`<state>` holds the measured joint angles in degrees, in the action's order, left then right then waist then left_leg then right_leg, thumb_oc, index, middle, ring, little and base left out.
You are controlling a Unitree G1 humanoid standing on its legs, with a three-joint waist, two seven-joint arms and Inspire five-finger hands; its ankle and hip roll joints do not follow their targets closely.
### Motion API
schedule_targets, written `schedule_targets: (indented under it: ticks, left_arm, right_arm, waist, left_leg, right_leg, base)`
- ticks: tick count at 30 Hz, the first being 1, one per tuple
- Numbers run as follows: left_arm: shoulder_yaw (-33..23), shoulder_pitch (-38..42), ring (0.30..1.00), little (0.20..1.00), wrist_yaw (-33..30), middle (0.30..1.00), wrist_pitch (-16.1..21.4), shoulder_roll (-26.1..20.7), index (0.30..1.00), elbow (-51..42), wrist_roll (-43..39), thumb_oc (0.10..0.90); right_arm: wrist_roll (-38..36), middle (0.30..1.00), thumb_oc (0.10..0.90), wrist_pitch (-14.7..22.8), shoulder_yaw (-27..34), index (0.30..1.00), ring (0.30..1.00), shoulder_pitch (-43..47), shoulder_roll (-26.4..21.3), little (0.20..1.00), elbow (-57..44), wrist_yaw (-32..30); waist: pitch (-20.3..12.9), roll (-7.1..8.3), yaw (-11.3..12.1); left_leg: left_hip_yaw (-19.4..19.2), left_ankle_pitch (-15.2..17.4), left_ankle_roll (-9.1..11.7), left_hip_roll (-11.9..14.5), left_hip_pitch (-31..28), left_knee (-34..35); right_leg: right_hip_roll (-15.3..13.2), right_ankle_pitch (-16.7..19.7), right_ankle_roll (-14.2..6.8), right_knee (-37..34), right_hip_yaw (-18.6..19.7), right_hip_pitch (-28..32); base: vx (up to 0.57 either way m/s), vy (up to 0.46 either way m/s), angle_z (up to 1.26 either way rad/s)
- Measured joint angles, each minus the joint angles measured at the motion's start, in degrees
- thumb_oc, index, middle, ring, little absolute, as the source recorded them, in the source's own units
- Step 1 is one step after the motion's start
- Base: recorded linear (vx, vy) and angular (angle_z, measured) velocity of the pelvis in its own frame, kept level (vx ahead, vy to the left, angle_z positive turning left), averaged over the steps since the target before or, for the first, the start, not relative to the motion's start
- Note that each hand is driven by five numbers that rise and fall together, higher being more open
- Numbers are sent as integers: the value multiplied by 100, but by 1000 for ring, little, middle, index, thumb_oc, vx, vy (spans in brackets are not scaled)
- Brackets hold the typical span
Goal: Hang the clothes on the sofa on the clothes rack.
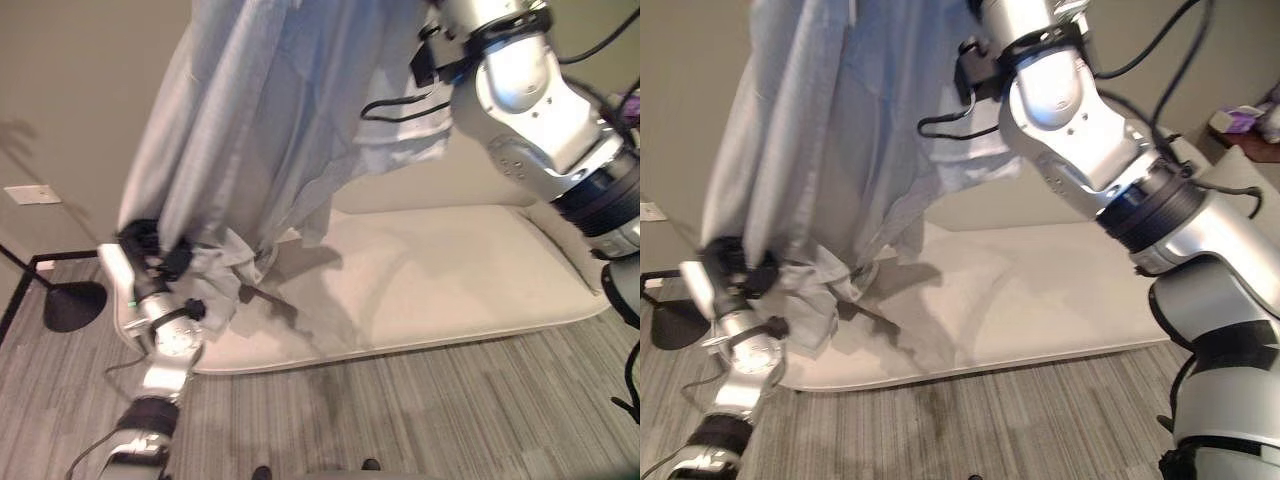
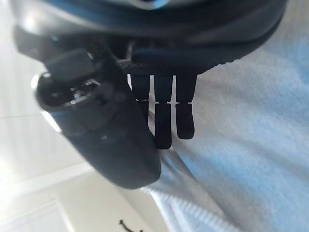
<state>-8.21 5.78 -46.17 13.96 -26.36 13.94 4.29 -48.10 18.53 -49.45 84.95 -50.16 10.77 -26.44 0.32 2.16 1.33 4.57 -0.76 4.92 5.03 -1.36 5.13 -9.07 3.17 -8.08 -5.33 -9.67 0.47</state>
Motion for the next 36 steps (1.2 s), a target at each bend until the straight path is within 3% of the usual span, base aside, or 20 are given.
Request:
schedule_targets:
  ticks: [4, 5, 6, 7, 12, 13, 15, 16, 17, 19, 21, 22, 23, 27, 29, 32, 33, 34, 35, 36]
  left_arm:
    - [-447, -137, 300, 300, -330, 300, 6, -510, 300, -319, 324, 400]
    - [-602, -366, 300, 300, -245, 300, -52, -640, 300, -603, 440, 400]
    - [-857, -466, 300, 300, -187, 300, -60, -626, 300, -1048, 598, 400]
    - [-1150, -693, 300, 300, -481, 300, 98, -610, 300, -1577, 833, 400]
    - [-1772, -846, 300, 300, -767, 300, 119, -783, 300, -2210, 1229, 400]
    - [-1780, -845, 300, 300, -828, 300, 119, -806, 300, -2228, 1229, 400]
    - [-1744, -795, 300, 300, -755, 300, 109, -868, 300, -2317, 1415, 400]
    - [-1562, -731, 300, 300, -665, 300, 135, -718, 300, -2572, 1643, 400]
    - [-1454, -843, 300, 300, -669, 300, 184, -563, 300, -2784, 1673, 400]
    - [-1478, -844, 300, 300, -674, 300, 182, -581, 300, -2801, 1668, 400]
    - [-1723, -842, 300, 300, -676, 300, 193, -739, 300, -2834, 1682, 400]
    - [-1808, -800, 300, 300, -715, 300, 194, -822, 300, -2867, 1678, 400]
    - [-1948, -795, 300, 300, -772, 300, 189, -824, 300, -2948, 1678, 400]
    - [-2025, -684, 300, 300, -974, 300, 75, -811, 300, -2924, 1616, 400]
    - [-1680, -494, 300, 300, -965, 300, 62, -637, 300, -2797, 1526, 400]
    - [-1299, -718, 300, 300, -867, 300, 68, -388, 300, -2774, 1325, 400]
    - [-869, -1101, 300, 300, -744, 300, 90, 114, 300, -2898, 1030, 400]
    - [-615, -1300, 300, 300, -694, 300, 90, 420, 300, -2978, 859, 400]
    - [-438, -1464, 300, 300, -580, 300, 92, 566, 300, -2999, 674, 400]
    - [-234, -1729, 300, 300, -358, 300, 89, 947, 300, -3071, 398, 400]
  right_arm:
    - [319, 300, 400, 187, 421, 300, 300, -154, -81, 300, -159, 106]
    - [489, 300, 400, 168, 959, 300, 300, -606, -31, 300, -356, 230]
    - [628, 300, 400, 274, 1753, 300, 300, -1347, 2, 300, -820, 310]
    - [787, 300, 400, 600, 2631, 300, 300, -2564, -22, 300, -1418, 310]
    - [1187, 300, 400, 639, 3780, 300, 300, -5378, -117, 300, -2339, 499]
    - [1191, 300, 400, 581, 3754, 300, 300, -5431, -125, 300, -2286, 529]
    - [1394, 300, 400, 559, 4352, 300, 300, -6048, 301, 300, -2428, 719]
    - [1763, 300, 400, 641, 5269, 300, 300, -7185, 1098, 300, -3240, 829]
    - [1888, 300, 400, 755, 5395, 300, 300, -7810, 1676, 300, -3629, 829]
    - [2102, 300, 400, 704, 5386, 300, 300, -7922, 1855, 300, -3635, 828]
    - [2345, 300, 400, 727, 5377, 300, 300, -8009, 2163, 300, -3709, 843]
    - [2373, 300, 400, 821, 5335, 300, 300, -8075, 2185, 300, -3725, 855]
    - [2370, 300, 400, 849, 5295, 300, 300, -8115, 2221, 300, -3767, 904]
    - [2362, 300, 400, 949, 4975, 300, 300, -8331, 2388, 300, -3829, 1094]
    - [2345, 300, 400, 953, 4838, 300, 300, -8610, 2617, 300, -3917, 1124]
    - [2311, 300, 400, 911, 4692, 300, 300, -8850, 2804, 300, -3825, 1151]
    - [2308, 300, 400, 917, 4520, 300, 300, -9125, 2920, 300, -3575, 1143]
    - [2299, 300, 400, 885, 4410, 300, 300, -9241, 2999, 300, -3337, 1137]
    - [2291, 300, 400, 783, 4337, 300, 300, -9357, 2997, 300, -3129, 1138]
    - [2257, 300, 400, 698, 4303, 300, 300, -9722, 3141, 300, -2991, 1141]
  waist:
    - [17, 8, 308]
    - [61, 30, 422]
    - [96, 258, 433]
    - [120, 301, 487]
    - [228, 410, 818]
    - [241, 436, 843]
    - [293, 566, 994]
    - [366, 612, 976]
    - [394, 500, 875]
    - [488, 360, 861]
    - [519, 379, 865]
    - [517, 353, 860]
    - [527, 353, 860]
    - [615, 381, 602]
    - [692, 502, 399]
    - [785, 735, 318]
    - [746, 736, 328]
    - [710, 733, 372]
    - [677, 741, 382]
    - [564, 605, 389]
  left_leg:
    - [133, 0, 1, -18, -2, 0]
    - [179, -22, -31, -106, 40, -5]
    - [238, -27, -33, -81, 27, -60]
    - [369, 6, 8, -105, 94, -54]
    - [582, -39, -51, -376, 110, -34]
    - [592, -40, -54, -388, 104, -35]
    - [707, 18, -126, -486, 156, -98]
    - [1013, 201, -375, -634, 333, -458]
    - [1241, 222, -301, -688, 247, -611]
    - [1315, 225, -382, -760, 46, -711]
    - [1410, 308, -608, -1047, -214, -845]
    - [1499, 396, -849, -1127, -307, -847]
    - [1562, 357, -866, -1041, -321, -885]
    - [2086, 469, -1010, -869, -253, -1087]
    - [2471, 493, -1077, -1094, -258, -1170]
    - [2653, 510, -1143, -1463, -398, -1138]
    - [2714, 591, -1263, -1612, -582, -1136]
    - [2748, 642, -1283, -1662, -719, -1137]
    - [2836, 822, -1386, -1696, -771, -1100]
    - [2952, 1018, -1347, -1592, -922, -1191]
  right_leg:
    - [-16, -13, -17, -26, -66, 77]
    - [-41, -12, -19, 13, -128, 35]
    - [-82, -60, 30, 7, -229, 95]
    - [-94, -85, -5, 9, -309, 103]
    - [-371, -74, -101, 9, -532, 227]
    - [-383, -75, -106, 9, -529, 232]
    - [-417, -77, -126, 91, -625, 244]
    - [-529, -192, -97, 478, -894, 277]
    - [-631, -260, -24, 990, -989, 261]
    - [-865, -310, 24, 1772, -981, 151]
    - [-1283, -277, 102, 2775, -797, 8]
    - [-1258, -265, 68, 3115, -612, -193]
    - [-960, -601, 169, 3316, -118, -369]
    - [753, -933, 109, 3169, 786, -1276]
    - [1105, -865, 13, 2923, 901, -1751]
    - [1085, -736, -140, 2673, 572, -2118]
    - [834, -716, -171, 2632, -434, -2085]
    - [773, -691, -206, 2551, -745, -1932]
    - [766, -695, -113, 2521, -839, -1743]
    - [843, -979, 370, 2714, -634, -1356]
  base:
    - [-44, 82, 16]
    - [-87, 180, 0]
    - [-42, 105, 21]
    - [27, 97, 40]
    - [10, 77, 28]
    - [113, 387, 20]
    - [225, 476, 34]
    - [132, 336, 109]
    - [111, 336, 111]
    - [93, 257, 44]
    - [122, 230, 30]
    - [203, 228, 27]
    - [167, 83, 32]
    - [192, 121, 61]
    - [164, 83, 106]
    - [172, 62, 68]
    - [286, 46, 33]
    - [347, 14, 30]
    - [631, 96, 25]
    - [392, 90, 50]
